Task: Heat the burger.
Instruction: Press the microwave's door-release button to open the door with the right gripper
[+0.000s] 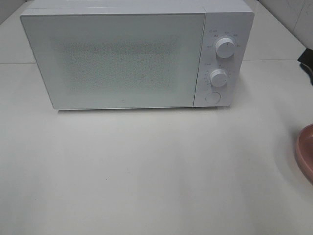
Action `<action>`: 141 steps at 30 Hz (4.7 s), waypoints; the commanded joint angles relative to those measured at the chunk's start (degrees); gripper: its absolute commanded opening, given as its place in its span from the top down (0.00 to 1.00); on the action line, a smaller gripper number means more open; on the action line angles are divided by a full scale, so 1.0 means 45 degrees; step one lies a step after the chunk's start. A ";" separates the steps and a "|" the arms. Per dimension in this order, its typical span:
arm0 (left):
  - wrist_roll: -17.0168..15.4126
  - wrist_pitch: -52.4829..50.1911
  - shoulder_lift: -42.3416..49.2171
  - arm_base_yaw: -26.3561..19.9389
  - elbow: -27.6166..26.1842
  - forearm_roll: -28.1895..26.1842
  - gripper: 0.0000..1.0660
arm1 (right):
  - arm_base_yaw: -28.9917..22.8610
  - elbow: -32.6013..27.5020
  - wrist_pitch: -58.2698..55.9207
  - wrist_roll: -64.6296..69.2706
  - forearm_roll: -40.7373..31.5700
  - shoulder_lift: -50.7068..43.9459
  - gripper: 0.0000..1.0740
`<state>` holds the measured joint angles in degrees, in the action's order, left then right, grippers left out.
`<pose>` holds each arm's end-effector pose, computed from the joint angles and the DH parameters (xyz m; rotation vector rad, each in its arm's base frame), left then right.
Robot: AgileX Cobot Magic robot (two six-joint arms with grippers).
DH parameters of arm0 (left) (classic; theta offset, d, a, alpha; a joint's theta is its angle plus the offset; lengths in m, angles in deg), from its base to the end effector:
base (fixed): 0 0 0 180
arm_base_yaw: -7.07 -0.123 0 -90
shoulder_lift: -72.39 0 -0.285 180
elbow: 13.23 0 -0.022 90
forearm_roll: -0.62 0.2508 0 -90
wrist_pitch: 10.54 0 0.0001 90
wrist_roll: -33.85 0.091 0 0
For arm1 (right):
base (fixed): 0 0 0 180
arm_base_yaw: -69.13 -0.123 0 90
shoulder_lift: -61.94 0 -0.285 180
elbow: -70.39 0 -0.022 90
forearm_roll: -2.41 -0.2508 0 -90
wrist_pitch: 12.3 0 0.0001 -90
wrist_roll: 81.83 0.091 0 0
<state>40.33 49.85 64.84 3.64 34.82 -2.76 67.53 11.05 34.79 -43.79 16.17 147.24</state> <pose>-0.0061 -0.0050 0.2804 0.0568 2.0224 0.0391 0.2278 0.0222 0.2021 0.2776 1.7226 0.5385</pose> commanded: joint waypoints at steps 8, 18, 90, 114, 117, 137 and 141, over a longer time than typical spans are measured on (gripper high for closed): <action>0.0013 -0.0102 0.0229 0.0076 0.0038 -0.0051 0.02 | -0.3616 0.0153 0.0764 0.4775 -0.4596 0.2546 1.00; 0.0013 -0.0102 0.0229 0.0076 0.0038 -0.0051 0.02 | -0.4482 0.1744 0.0891 0.7092 -0.5602 0.5118 1.00; 0.0013 -0.0102 0.0229 0.0076 0.0038 -0.0051 0.02 | -0.4877 0.6188 0.0980 0.8569 -0.5793 0.9447 1.00; 0.0013 -0.0102 0.0229 0.0076 0.0038 -0.0051 0.02 | -0.4545 0.6965 0.1579 0.8225 -0.6252 0.9409 1.00; 0.0013 -0.0102 0.0229 0.0076 0.0038 -0.0051 0.02 | -0.4545 0.7245 0.1490 0.8200 -0.6392 0.9397 1.00; 0.0013 -0.0102 0.0229 0.0076 0.0038 -0.0051 0.02 | -0.4278 0.7321 0.0738 0.8416 -0.6277 0.9104 1.00; 0.0013 -0.0102 0.0229 0.0076 0.0038 -0.0051 0.02 | -0.4278 0.7105 0.0509 0.8620 -0.6137 0.9104 1.00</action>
<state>40.33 49.85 64.84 3.64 34.82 -2.76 46.90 41.25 28.09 -5.28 -10.82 189.70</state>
